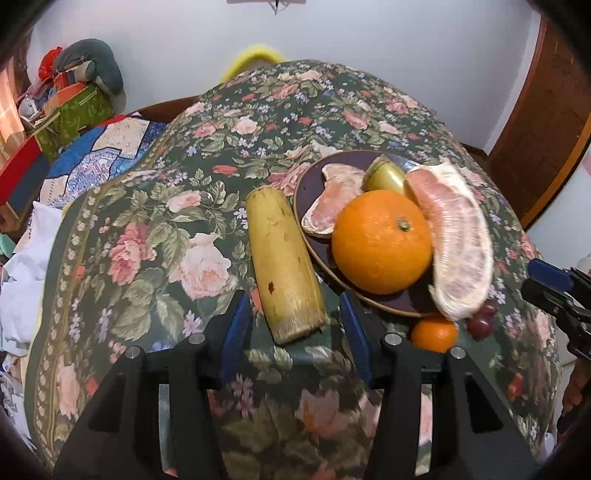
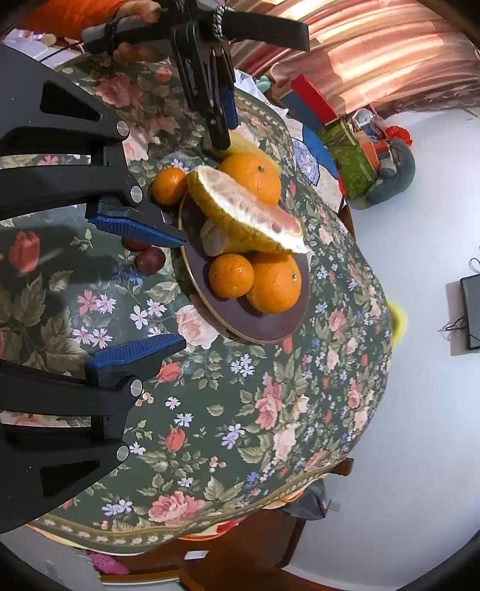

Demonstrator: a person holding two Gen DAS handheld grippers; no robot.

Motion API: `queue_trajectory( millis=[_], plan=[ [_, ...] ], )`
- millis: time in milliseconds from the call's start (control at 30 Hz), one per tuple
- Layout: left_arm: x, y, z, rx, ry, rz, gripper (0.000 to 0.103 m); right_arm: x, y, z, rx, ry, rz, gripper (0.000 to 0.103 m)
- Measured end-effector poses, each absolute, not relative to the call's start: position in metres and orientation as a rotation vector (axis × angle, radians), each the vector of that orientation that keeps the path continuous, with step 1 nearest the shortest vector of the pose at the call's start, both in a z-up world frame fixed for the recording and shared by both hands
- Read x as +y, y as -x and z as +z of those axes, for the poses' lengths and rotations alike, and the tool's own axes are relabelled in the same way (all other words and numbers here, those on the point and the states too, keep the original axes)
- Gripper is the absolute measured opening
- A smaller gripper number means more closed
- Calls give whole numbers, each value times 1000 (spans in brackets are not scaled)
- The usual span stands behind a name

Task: Organize fruits
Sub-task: 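Grasp the yellow cylinder lying beside the plate with the left tool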

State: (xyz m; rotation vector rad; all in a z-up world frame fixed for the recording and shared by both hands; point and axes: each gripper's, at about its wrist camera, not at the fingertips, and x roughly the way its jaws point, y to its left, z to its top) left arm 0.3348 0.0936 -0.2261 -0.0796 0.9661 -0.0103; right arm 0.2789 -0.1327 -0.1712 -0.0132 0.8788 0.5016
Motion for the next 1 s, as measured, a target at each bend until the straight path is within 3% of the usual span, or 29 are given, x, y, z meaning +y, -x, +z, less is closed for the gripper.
queue_trajectory(
  millis=[133,433,1000],
  plan=[
    [98,-343,-236,982,112,-5,40,-133,-281,-176,891,4,501,45],
    [104,-317,-232,980,122,-19,35,-122,-269,-171,896,-5,534,45],
    [126,-242,-229,991,137,-54,37,-62,-252,-182,932,77,617,45]
  ],
)
